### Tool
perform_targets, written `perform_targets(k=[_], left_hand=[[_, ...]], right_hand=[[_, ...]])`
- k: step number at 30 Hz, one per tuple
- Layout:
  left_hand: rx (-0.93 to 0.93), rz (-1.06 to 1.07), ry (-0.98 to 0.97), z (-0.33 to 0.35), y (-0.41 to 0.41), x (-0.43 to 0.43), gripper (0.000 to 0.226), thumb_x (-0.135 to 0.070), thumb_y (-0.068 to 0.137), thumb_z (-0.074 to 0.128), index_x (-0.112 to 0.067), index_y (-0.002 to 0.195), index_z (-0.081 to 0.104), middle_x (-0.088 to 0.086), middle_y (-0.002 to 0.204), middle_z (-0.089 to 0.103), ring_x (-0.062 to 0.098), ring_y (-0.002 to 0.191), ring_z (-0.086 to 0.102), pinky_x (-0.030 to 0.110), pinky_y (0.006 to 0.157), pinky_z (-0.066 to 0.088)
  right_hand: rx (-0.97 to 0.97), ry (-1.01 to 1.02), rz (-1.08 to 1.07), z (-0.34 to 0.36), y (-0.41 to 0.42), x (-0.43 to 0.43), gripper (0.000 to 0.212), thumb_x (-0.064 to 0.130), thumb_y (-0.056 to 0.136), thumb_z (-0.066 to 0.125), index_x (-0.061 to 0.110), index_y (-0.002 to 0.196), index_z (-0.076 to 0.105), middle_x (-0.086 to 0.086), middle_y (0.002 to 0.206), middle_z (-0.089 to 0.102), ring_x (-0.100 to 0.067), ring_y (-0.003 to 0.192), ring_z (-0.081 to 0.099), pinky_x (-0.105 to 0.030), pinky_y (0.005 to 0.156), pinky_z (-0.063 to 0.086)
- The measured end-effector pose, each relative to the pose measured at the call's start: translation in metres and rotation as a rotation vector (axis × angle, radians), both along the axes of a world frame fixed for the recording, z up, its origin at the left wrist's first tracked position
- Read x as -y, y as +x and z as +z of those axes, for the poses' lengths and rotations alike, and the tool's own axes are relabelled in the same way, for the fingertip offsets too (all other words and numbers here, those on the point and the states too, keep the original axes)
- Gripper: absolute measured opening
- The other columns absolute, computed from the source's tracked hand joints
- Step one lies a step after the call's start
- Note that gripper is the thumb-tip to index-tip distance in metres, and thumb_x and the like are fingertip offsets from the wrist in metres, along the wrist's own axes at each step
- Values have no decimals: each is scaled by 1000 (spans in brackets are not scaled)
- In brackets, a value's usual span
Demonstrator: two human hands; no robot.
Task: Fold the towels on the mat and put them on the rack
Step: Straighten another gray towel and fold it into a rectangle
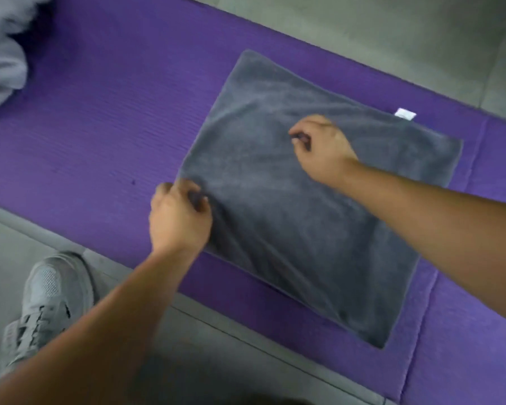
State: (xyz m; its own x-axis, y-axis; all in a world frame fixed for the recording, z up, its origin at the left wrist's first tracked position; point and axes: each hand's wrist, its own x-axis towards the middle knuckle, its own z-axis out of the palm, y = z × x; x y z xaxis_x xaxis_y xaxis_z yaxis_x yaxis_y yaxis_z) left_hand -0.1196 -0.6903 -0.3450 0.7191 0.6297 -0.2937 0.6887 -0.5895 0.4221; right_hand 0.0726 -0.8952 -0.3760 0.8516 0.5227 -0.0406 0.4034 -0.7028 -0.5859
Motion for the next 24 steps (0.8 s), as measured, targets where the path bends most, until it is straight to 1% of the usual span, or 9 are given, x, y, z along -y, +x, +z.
perform_targets(k=[3, 5, 8, 12, 13, 15, 17, 20, 24], left_hand=[[-188, 55, -44, 1, -16, -46, 32, -32, 89, 68, -18, 118, 63, 16, 120, 56, 39, 117, 53, 47, 95, 45], [-194, 59, -117, -2, -30, -58, 30, -34, 87, 71, -23, 113, 63, 10, 117, 60, 34, 109, 59, 43, 88, 49], [-113, 96, -211, -5, -40, -64, 17, -32, 88, 73, -27, 90, 57, -5, 88, 62, 20, 83, 59, 31, 72, 42], [-101, 181, -388, -8, -45, -76, 27, -31, 88, 75, -18, 67, 62, -7, 58, 58, 12, 56, 51, 28, 55, 38], [-71, 248, -451, -8, -46, -79, 27, -31, 87, 77, -18, 66, 64, -8, 56, 59, 11, 55, 52, 26, 56, 41], [36, 393, -600, -8, -48, -83, 28, -27, 84, 80, -18, 64, 64, -7, 57, 64, 12, 59, 60, 29, 63, 53], [140, 491, -726, -8, -50, -82, 29, -19, 85, 81, -16, 66, 60, 0, 62, 66, 21, 67, 66, 36, 69, 61], [124, 511, -671, -12, -56, -84, 27, -15, 85, 81, -10, 72, 58, -1, 57, 65, 21, 62, 68, 37, 63, 63], [90, 558, -579, -20, -66, -105, 21, -24, 84, 82, -16, 70, 68, -4, 59, 70, 15, 59, 71, 47, 77, 62]], right_hand=[[-105, 29, -42, 2, 17, -72, 24, 14, 94, 59, 8, 113, 72, -11, 116, 65, -23, 103, 65, -25, 96, 44], [-162, 71, -127, 1, 37, -104, 27, 19, 96, 59, 9, 120, 68, -11, 127, 60, -26, 107, 66, -36, 100, 51], [-110, 61, -216, 4, 70, -133, 37, 23, 96, 60, 7, 129, 61, -15, 138, 47, -32, 111, 64, -42, 101, 51], [-106, -112, -315, 3, 107, -147, 45, 34, 97, 61, 14, 136, 54, -14, 144, 43, -28, 120, 59, -29, 106, 42], [-130, -125, -342, 5, 113, -150, 40, 38, 95, 62, 15, 127, 59, -14, 141, 50, -29, 117, 62, -31, 105, 45], [-182, -163, -357, 7, 120, -156, 24, 44, 91, 65, 20, 87, 62, -13, 121, 68, -33, 104, 70, -39, 98, 53], [-201, -182, -353, 6, 126, -160, 36, 45, 90, 65, 23, 66, 50, -8, 99, 73, -32, 94, 72, -40, 91, 57], [-256, -54, -416, 6, 137, -164, 32, 46, 84, 66, 24, 66, 52, 0, 81, 66, -28, 83, 71, -42, 83, 60], [-462, 223, -485, 19, 137, -192, 12, 22, 79, 63, 21, 69, 56, -4, 68, 58, -19, 60, 62, -31, 59, 53]])
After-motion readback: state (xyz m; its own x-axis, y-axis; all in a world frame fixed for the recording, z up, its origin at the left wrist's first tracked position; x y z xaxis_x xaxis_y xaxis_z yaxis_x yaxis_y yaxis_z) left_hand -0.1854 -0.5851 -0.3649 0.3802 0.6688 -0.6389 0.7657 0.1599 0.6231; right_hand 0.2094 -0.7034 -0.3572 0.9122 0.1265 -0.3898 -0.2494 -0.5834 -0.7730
